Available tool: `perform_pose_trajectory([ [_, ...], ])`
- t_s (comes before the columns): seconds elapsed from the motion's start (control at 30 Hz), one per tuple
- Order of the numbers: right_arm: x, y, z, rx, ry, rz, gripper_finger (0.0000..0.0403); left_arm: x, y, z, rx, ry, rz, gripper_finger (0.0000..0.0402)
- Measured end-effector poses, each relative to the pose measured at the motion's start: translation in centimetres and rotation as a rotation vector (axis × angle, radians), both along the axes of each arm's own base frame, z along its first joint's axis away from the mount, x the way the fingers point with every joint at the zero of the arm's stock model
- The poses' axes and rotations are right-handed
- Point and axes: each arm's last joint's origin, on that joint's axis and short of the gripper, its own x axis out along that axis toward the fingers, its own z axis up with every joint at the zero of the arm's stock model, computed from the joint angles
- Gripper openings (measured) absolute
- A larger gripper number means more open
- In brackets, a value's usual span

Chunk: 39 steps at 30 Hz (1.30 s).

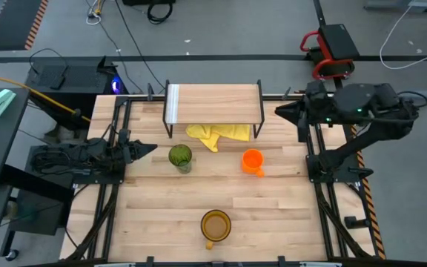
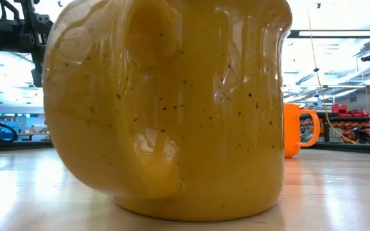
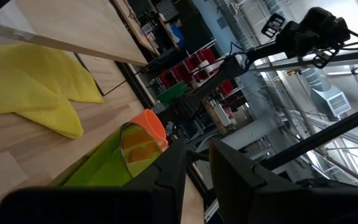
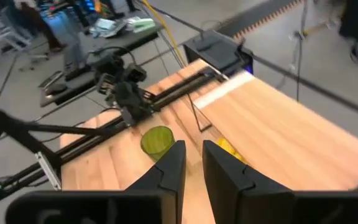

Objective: Stack small to large cups/mugs on shelf
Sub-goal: Put the orange mug on the shelf

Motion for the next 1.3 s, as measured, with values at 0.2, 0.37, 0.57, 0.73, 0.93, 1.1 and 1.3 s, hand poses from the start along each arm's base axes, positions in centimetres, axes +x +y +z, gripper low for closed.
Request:
perform_pose_trajectory([
  [0.2, 1.2, -1.0, -2.0, 0.132, 0.191, -0.023, 0.0062, 0.0, 0.0, -0.2, 0.001, 0.024, 0.0, 0.0083],
  [0.37, 2.3, -1.5, -4.4, 0.129, 0.449, -0.088, 0.0064, 0.0, 0.0, -0.4, 0.003, 0.044, 0.0, 0.0081],
  [0.57, 5.5, -1.5, -8.0, 0.131, 0.657, -0.093, 0.0085, 0.0, 0.0, -0.7, 0.004, 0.069, -0.001, 0.008],
  [0.73, 6.7, -1.5, -12.6, 0.167, 0.797, -0.085, 0.0102, 0.0, 0.0, -0.9, 0.006, 0.098, -0.005, 0.0086],
  [0.93, 7.2, -1.2, -17.3, 0.298, 0.708, -0.049, 0.0107, 0.0, 0.0, -1.0, 0.007, 0.107, -0.005, 0.0082],
  [1.1, 6.7, -1.3, -20.7, 0.369, 0.704, -0.102, 0.0104, 0.0, 0.0, -1.1, 0.007, 0.116, -0.006, 0.0082],
  [1.3, 7.1, -1.7, -24.0, 0.406, 0.717, -0.167, 0.0103, 0.0, 0.0, -1.1, 0.008, 0.119, -0.006, 0.009],
])
